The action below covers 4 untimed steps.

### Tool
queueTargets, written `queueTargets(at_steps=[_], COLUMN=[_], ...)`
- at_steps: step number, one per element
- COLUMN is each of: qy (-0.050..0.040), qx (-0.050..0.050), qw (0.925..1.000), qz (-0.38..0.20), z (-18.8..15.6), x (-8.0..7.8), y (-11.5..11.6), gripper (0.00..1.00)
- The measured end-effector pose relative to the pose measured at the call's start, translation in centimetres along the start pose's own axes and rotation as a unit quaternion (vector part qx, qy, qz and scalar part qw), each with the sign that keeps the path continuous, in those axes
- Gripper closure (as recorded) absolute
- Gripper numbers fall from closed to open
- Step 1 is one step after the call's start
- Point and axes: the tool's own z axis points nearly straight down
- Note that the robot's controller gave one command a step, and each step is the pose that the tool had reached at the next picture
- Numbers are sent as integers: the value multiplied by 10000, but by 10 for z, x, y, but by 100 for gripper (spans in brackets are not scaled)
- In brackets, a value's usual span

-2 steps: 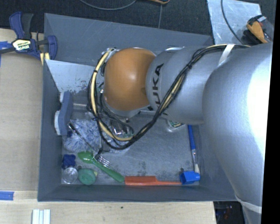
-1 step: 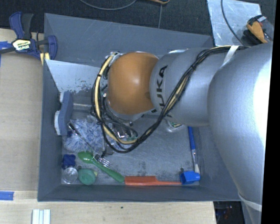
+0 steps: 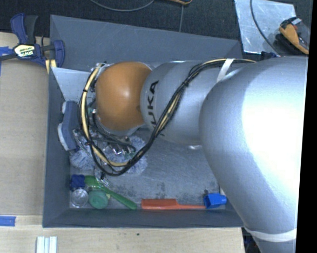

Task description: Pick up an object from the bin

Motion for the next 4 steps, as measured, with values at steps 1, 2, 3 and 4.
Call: queueTargets(at_steps=[1, 2, 3, 4], qy=[-27, -24, -25, -22], qx=[2, -1, -2, -3], qw=[9981, 9981, 9974, 9963], qz=[614, 616, 722, 860], z=[-31, -30, -112, -128], x=[34, 34, 27, 34], y=[-31, -31, -45, -48], gripper=[100, 100, 100, 100])
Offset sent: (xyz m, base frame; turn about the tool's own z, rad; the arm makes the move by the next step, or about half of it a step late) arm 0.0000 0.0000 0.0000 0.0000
